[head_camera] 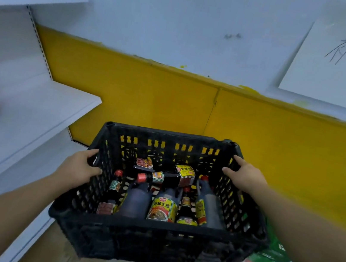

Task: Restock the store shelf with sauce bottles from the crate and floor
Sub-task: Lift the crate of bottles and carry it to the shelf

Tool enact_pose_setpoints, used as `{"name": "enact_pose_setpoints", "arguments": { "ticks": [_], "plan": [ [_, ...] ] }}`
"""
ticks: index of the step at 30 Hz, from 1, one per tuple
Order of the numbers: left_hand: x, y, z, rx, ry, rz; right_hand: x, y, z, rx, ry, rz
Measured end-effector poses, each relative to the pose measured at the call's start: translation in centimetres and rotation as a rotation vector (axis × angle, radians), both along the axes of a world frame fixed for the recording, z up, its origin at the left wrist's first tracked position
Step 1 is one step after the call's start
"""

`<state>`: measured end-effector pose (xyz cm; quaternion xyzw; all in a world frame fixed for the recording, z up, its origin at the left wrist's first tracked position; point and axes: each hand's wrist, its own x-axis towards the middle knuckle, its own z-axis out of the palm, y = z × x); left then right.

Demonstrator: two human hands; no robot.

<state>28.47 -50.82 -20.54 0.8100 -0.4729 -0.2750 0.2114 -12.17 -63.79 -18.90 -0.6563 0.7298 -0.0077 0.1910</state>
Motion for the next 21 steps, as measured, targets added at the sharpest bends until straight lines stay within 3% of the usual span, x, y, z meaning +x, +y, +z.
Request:
{"name": "enact_pose_setpoints", "arguments": {
  "ticks": [10,21],
  "plan": [
    [9.8,-10.6,-3.3,0.064,0.054,-0.161,7.7,-1.5,-3.8,0.015,0.002,-0.177],
    [6.1,-19.1,-12.3,0.176,-0.026,-0.124,4.6,-14.7,-15.3,0.176,-0.112,-0.081]
  ]
}}
